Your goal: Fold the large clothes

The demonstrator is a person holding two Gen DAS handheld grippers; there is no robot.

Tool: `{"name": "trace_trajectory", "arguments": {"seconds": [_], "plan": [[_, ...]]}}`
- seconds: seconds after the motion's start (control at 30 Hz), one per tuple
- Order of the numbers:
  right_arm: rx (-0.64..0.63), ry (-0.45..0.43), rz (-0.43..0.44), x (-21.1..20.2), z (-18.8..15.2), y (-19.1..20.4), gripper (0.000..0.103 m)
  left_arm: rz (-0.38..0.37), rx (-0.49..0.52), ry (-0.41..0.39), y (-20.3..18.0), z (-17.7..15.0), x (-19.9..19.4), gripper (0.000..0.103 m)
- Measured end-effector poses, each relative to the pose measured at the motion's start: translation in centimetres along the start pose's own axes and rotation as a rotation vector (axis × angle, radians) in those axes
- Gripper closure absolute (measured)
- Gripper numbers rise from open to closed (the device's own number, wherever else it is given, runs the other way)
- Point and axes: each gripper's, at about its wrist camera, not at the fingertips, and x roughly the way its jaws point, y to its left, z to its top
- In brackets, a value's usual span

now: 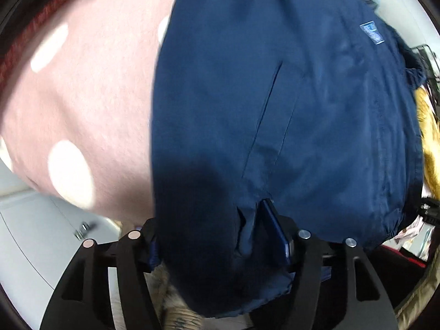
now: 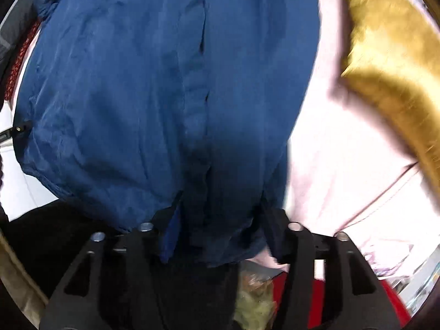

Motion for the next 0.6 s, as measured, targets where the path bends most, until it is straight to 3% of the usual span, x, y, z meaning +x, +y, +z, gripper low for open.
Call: {"name": "trace_trajectory", "arguments": {"seconds": [0.07,0.13,0.27,0.33,0.43,0.5,0.6], "plan": [[-0.030,-0.037,-0.070,-1.9,0.2,0.0,0.031,0.071,0.029,-0.060,0.5,0.4,-2.1,0.026],[-0.043,-0.066,-0.088,-3.6,0.8,0.1,0.031,0.107,0.032,-0.123,1.3,1.5,-4.4,0.026],[-0.079,-0.128,-0.217,-6.8,3.7,1.8,0.030,0.113,0.036,-0.222,1.1,4.7,-7.2,0.021],[-0.087,-0.180,-0.219,-8.3,5.1,2.8,0.030,0.096,0.080,-0.247,-0.6,5.7,-7.6,0.021],[-0.135,-0.241,-0.189,-9.3,7.8,5.6,0.030,0.049,0.172,-0.232,-4.3,7.3,-5.9,0.021],[-0.206,-0.221,-0.180,-8.6,9.3,7.2,0.030,0.037,0.240,-0.215,-7.0,7.4,-4.3,0.021],[-0.301,-0.138,-0.155,-4.1,8.9,9.6,0.030,-0.003,0.331,-0.137,-10.5,7.2,-1.0,0.021]]}}
